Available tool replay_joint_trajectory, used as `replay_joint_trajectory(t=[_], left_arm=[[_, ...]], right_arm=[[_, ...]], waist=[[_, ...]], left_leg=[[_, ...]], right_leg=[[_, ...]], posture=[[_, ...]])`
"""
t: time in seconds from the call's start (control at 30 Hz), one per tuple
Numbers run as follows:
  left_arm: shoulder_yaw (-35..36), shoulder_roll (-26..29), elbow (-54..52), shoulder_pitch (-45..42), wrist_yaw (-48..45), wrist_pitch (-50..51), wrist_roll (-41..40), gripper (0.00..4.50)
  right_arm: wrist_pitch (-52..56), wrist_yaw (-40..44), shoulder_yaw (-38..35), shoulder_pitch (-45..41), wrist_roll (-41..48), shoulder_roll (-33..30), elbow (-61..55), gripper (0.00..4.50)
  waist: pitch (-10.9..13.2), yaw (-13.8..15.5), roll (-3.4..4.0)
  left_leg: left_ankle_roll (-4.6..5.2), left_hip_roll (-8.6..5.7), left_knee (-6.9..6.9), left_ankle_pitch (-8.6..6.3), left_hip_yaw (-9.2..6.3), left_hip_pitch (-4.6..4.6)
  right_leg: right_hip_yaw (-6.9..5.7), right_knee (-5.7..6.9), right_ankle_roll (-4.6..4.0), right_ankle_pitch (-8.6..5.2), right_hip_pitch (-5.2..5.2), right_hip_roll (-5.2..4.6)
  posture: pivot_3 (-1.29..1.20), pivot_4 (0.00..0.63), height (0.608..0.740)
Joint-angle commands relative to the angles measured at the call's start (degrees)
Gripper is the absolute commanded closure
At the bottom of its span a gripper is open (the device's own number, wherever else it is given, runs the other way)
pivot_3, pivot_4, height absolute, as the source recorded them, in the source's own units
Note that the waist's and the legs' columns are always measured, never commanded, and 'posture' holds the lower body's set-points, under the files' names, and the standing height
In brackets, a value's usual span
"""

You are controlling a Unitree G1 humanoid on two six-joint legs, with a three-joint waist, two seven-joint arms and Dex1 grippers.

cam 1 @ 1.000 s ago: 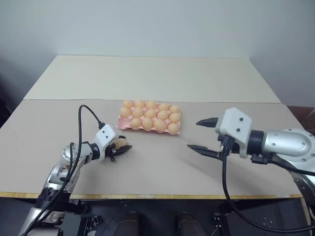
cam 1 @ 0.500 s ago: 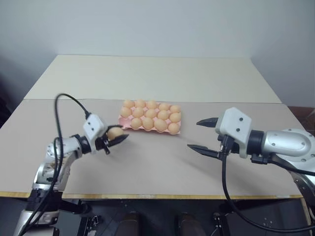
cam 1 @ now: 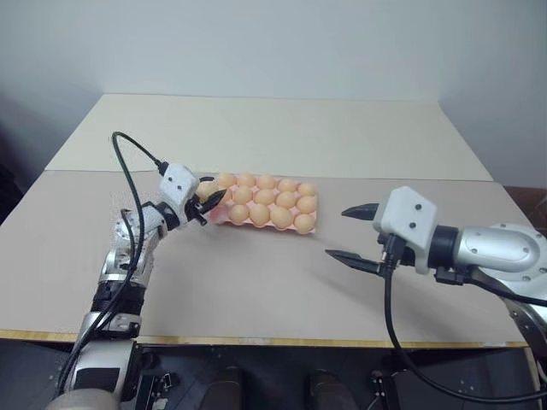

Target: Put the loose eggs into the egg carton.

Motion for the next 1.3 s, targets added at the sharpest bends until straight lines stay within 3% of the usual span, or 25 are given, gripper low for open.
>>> replay_joint_trajectory(t=[0.03, 0.2, 0.47, 0.67, 0.77, 0.87, 1.03, 1.3], left_arm=[[0.58, -0.55, 1.69, -2.08, 0.86, -3.74, 0.16, 2.01], [1.33, -0.54, 2.32, -2.8, 2.36, -5.03, 0.14, 0.41], [3.06, 1.78, -4.55, 0.63, -0.9, -3.02, -3.49, 0.41], [7.03, 10.09, -19.89, 9.67, -9.43, 3.56, -11.14, 0.41], [11.81, 17.13, -27.21, 14.99, -15.48, 9.33, -17.46, 0.41], [17.15, 23.96, -33.86, 21.55, -21.49, 14.15, -23.13, 0.41], [25.92, 30.26, -40.53, 31.91, -27.24, 18.58, -27.15, 0.41], [36.32, 33.5, -44.82, 41.91, -31.38, 22.79, -28.97, 0.41]], right_arm=[[0.07, -0.75, -2.17, 0.01, 0.03, -0.73, -2.49, 0.46], [0.05, -0.82, -2.39, 0.26, -0.06, -0.92, -2.52, 0.46], [-0.58, -0.7, -1.29, -0.56, -0.45, -0.49, -1.63, 0.46], [-0.88, -0.19, -1.77, -0.42, -0.6, -0.79, -0.67, 0.46], [-1.9, 1.16, -2.6, -0.57, -0.93, -1.8, 1.04, 0.46], [-3.28, 3.84, -3.96, -0.55, -0.5, -3.36, 3.2, 0.46], [-7.58, 11.51, -9.13, 2.01, 0.72, -6.54, 9.45, 0.46], [-15.69, 24.71, -14.52, 6.09, 0.41, -12.96, 17.51, 0.46]], waist=[[0.0, -0.02, 0.0], [0.0, 0.0, 0.0], [0.0, -0.13, 0.0], [0.0, -0.92, 0.0], [0.0, -1.15, 0.0], [0.01, -1.29, 0.02], [0.01, -0.98, 0.02], [0.02, -1.08, 0.03]], left_leg=[[0.0, 0.0, 0.0, 0.0, 0.0, 0.0], [0.0, 0.0, 0.0, 0.0, 0.0, 0.0], [0.0, 0.02, 0.0, 0.0, 0.0, 0.0], [-0.01, 0.09, -0.03, 0.0, 0.0, 0.03], [-0.01, 0.1, -0.03, 0.0, -0.01, 0.06], [0.0, 0.13, -0.08, 0.0, 0.01, 0.12], [-0.01, 0.16, -0.1, 0.0, 0.03, 0.15], [0.0, 0.16, -0.11, -0.01, 0.08, 0.26]], right_leg=[[0.0, 0.0, 0.0, 0.0, 0.0, 0.0], [0.0, 0.01, 0.0, 0.0, 0.0, 0.0], [0.01, 0.0, 0.0, 0.0, 0.0, 0.01], [0.04, 0.01, 0.0, 0.0, -0.02, 0.05], [0.02, 0.03, 0.0, 0.0, 0.0, 0.03], [0.05, -0.01, 0.0, 0.0, 0.02, 0.03], [0.02, -0.04, 0.0, 0.0, 0.08, -0.02], [0.03, -0.08, 0.0, -0.01, 0.16, 0.01]], posture=[[0.0, 0.15, 0.74], [0.0, 0.15, 0.74], [0.0, 0.15, 0.74], [0.0, 0.15, 0.74], [0.0, 0.15, 0.74], [0.0, 0.15, 0.74], [0.0, 0.15, 0.74], [0.0, 0.15, 0.74]])
